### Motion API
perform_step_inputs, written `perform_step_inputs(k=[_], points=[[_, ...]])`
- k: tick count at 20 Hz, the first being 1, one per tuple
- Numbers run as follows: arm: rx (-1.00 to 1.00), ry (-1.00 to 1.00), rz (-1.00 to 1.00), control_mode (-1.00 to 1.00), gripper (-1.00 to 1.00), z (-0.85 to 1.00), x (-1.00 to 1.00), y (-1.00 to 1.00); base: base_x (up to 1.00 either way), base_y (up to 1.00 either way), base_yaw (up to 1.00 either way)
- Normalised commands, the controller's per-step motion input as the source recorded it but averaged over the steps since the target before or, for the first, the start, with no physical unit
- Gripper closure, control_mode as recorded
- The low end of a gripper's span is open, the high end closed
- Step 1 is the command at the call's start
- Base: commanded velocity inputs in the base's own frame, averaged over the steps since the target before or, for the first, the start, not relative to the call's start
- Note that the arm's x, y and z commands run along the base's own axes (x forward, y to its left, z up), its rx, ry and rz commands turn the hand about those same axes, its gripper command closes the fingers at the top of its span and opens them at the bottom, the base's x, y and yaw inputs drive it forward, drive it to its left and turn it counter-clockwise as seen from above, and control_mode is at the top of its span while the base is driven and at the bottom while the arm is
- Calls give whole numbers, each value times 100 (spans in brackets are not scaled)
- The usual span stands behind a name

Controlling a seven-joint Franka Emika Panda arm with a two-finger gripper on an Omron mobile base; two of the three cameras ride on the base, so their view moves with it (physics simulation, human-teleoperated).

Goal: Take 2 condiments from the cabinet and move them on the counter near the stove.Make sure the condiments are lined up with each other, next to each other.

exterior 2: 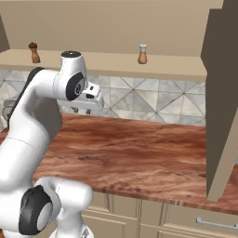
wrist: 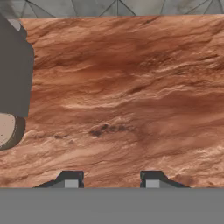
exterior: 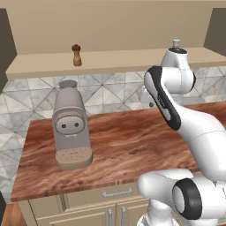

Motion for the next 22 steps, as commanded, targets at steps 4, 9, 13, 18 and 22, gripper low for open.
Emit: perform_step_inputs(k=[4, 9, 13, 18, 22], points=[[0, -3, 0, -100, -100, 2, -24, 0, 0, 0, 0], [-10, -21, -1, -100, -100, 27, -56, -6, 0, 0, 0], [-9, -34, -10, -100, -100, 37, -59, -30, 0, 0, 0], [-2, -39, -17, -100, -100, 65, -24, -20, 0, 0, 0], [0, -37, -18, -100, -100, 73, 0, -9, 0, 0, 0]])
